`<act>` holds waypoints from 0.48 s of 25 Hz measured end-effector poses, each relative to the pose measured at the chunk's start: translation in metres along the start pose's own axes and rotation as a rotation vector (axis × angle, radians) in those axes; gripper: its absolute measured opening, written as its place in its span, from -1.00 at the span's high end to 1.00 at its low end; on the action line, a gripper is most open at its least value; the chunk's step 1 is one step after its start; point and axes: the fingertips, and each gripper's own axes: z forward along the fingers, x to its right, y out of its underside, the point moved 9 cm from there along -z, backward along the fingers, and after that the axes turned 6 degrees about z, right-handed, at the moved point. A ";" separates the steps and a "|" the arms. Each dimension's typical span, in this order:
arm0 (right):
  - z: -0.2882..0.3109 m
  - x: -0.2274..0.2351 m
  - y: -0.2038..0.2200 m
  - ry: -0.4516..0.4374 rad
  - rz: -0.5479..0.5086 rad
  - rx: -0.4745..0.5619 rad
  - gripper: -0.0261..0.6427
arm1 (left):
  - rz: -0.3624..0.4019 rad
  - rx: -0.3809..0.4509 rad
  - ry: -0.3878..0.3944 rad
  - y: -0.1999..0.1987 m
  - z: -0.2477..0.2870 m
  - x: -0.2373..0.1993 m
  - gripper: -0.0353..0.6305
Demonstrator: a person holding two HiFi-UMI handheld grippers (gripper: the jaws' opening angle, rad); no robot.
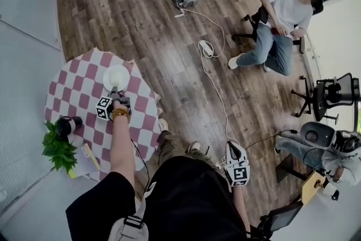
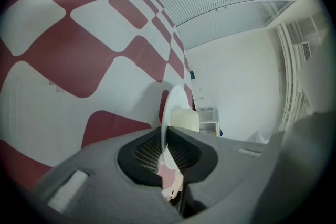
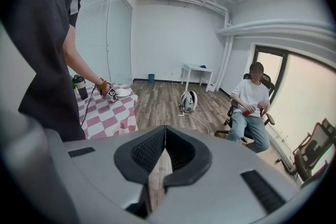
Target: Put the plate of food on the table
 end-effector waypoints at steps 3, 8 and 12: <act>0.000 0.001 0.000 -0.001 0.000 0.006 0.89 | -0.007 -0.009 -0.017 -0.001 -0.002 0.000 0.81; -0.002 0.002 0.001 -0.009 0.000 0.017 0.89 | -0.003 -0.030 -0.037 -0.002 -0.009 -0.008 0.79; -0.004 0.001 0.001 -0.009 0.001 0.033 0.89 | -0.006 -0.057 -0.056 -0.004 -0.015 -0.011 0.78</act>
